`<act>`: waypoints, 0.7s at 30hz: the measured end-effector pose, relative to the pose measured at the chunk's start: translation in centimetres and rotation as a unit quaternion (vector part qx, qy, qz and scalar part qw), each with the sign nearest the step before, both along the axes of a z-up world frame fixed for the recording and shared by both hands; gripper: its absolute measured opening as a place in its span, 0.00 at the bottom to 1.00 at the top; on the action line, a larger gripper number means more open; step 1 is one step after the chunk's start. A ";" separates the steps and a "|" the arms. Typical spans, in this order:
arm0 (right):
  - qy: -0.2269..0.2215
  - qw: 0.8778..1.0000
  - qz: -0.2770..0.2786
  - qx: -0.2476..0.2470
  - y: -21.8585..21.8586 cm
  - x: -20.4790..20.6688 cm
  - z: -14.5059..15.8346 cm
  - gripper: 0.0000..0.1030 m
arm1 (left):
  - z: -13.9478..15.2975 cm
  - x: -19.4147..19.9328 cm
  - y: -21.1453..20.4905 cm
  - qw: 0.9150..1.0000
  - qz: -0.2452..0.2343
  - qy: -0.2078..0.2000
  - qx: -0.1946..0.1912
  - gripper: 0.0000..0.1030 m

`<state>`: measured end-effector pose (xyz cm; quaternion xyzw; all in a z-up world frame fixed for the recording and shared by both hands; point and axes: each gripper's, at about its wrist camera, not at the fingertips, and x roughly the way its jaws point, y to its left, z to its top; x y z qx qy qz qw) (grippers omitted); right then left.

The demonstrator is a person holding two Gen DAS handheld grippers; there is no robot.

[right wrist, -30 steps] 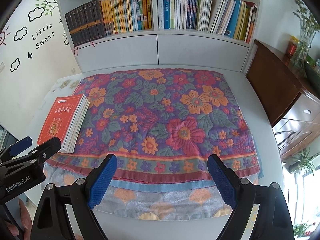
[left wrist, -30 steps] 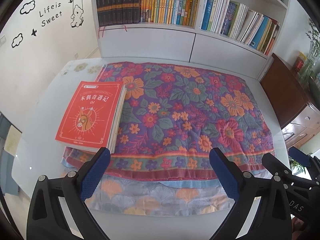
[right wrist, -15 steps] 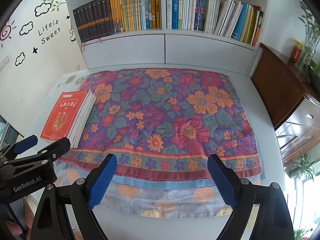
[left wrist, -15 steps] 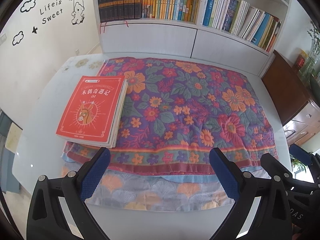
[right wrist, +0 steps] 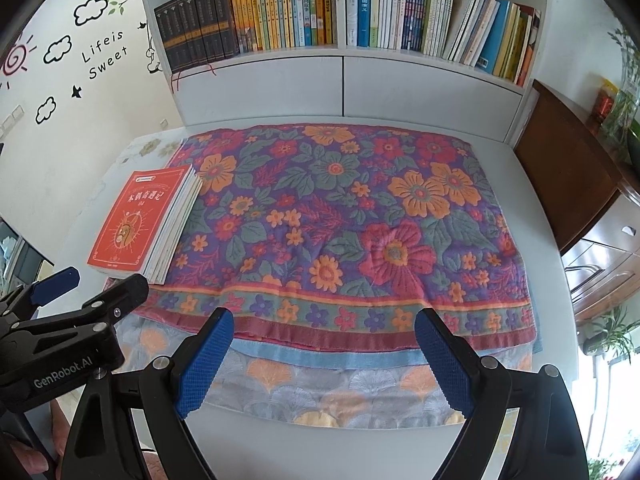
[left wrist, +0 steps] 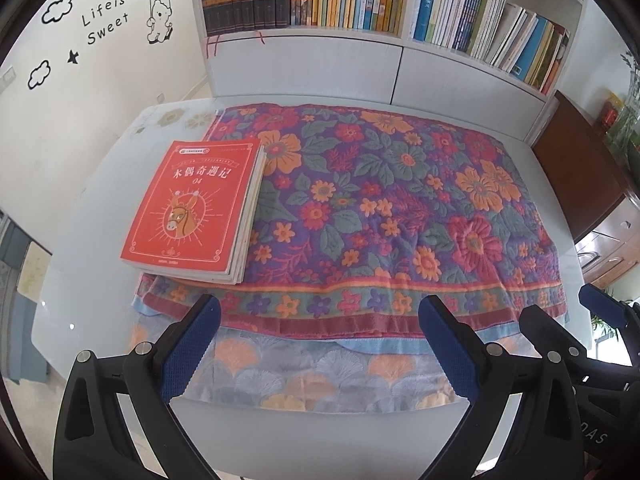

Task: Organize books

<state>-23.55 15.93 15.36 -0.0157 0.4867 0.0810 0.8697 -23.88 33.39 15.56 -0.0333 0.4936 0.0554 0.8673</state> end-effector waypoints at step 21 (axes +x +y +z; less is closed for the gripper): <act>0.024 1.000 0.014 -0.002 1.7 0.9 -1.2 0.88 | -1.2 0.4 1.1 1.000 0.006 0.029 -0.003 0.96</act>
